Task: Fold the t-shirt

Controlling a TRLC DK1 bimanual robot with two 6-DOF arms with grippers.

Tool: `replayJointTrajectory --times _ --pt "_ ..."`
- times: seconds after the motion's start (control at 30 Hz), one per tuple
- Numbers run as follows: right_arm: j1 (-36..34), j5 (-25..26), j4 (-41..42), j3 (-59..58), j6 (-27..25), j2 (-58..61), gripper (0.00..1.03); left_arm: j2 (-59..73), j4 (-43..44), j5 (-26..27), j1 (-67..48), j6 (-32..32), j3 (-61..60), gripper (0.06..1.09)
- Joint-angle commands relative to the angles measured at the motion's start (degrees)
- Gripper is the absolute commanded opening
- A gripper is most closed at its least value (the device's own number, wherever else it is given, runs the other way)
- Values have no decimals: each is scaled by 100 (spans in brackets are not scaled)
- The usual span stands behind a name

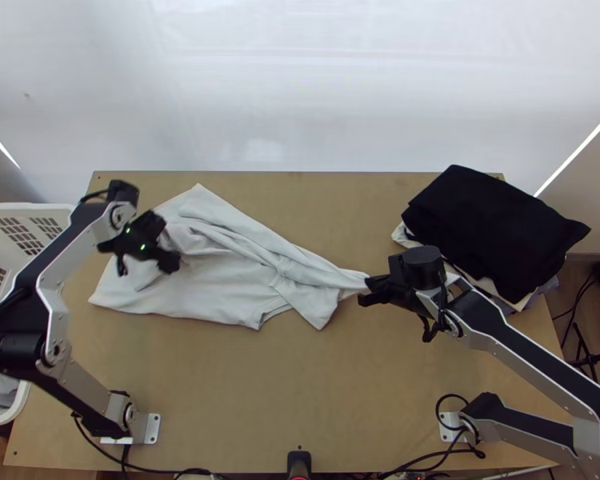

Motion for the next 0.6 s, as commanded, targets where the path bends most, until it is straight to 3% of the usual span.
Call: replayJointTrajectory --times 0.0,0.37,0.57 --pt "4 9 7 77 -5 68 3 -482 42 -83 306 464 -418 105" --pt "4 9 -2 -28 -5 16 3 1021 -793 963 658 -1443 3009 105" --pt "-5 18 7 -37 -22 95 3 1864 -960 1095 412 -1645 3967 105"
